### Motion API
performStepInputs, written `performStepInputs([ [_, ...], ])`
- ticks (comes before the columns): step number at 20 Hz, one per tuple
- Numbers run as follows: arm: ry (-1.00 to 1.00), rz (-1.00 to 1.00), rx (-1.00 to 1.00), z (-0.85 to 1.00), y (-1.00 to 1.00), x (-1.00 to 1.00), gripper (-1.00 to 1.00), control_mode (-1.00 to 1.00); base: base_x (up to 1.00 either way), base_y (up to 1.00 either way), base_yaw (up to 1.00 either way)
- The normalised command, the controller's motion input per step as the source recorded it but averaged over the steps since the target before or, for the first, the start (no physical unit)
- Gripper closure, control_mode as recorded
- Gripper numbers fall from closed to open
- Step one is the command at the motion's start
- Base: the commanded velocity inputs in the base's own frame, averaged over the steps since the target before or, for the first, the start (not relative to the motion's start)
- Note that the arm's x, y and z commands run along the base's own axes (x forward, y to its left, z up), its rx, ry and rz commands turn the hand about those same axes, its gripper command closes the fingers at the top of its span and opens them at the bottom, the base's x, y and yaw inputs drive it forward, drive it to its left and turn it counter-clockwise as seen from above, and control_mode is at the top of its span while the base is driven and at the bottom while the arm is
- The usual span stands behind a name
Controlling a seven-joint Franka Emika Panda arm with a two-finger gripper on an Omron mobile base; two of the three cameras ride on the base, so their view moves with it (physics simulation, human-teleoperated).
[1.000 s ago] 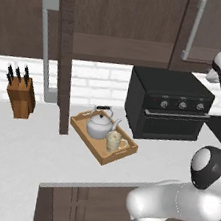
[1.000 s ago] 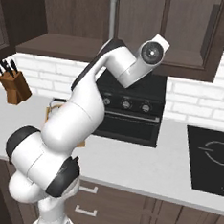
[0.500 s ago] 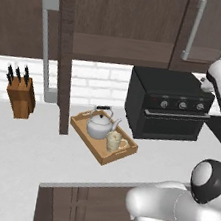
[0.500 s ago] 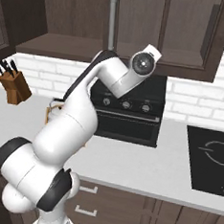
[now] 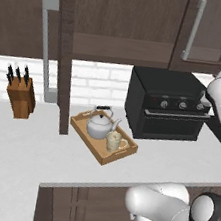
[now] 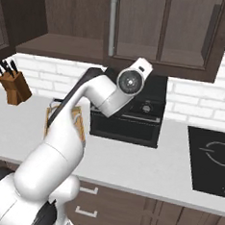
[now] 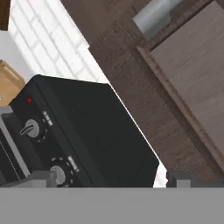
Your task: Pick the kettle from the counter and place it on the tray. Then pick the mug from the cabinet and place it on the tray. Then close the cabinet doors.
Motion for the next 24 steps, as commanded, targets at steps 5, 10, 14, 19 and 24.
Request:
performStepInputs([
  [5,0.06,0.00,-0.07,-0.18,0.11,-0.18,-1.00,-1.00,0.00,0.00,0.00],
  [10,0.00,0.00,-0.08,-0.17,0.04,-0.03,-1.00,-1.00,0.00,0.00,0.00],
  [14,-0.07,0.00,-0.05,-0.15,0.02,-0.45,-1.00,-1.00,0.00,0.00,0.00],
  [19,-0.15,0.00,-0.16,-0.09,0.39,-0.61,-1.00,-1.00,0.00,0.00,0.00],
  [24,-0.08,0.00,-0.31,-0.12,0.94,-0.38,-1.00,-1.00,0.00,0.00,0.00],
])
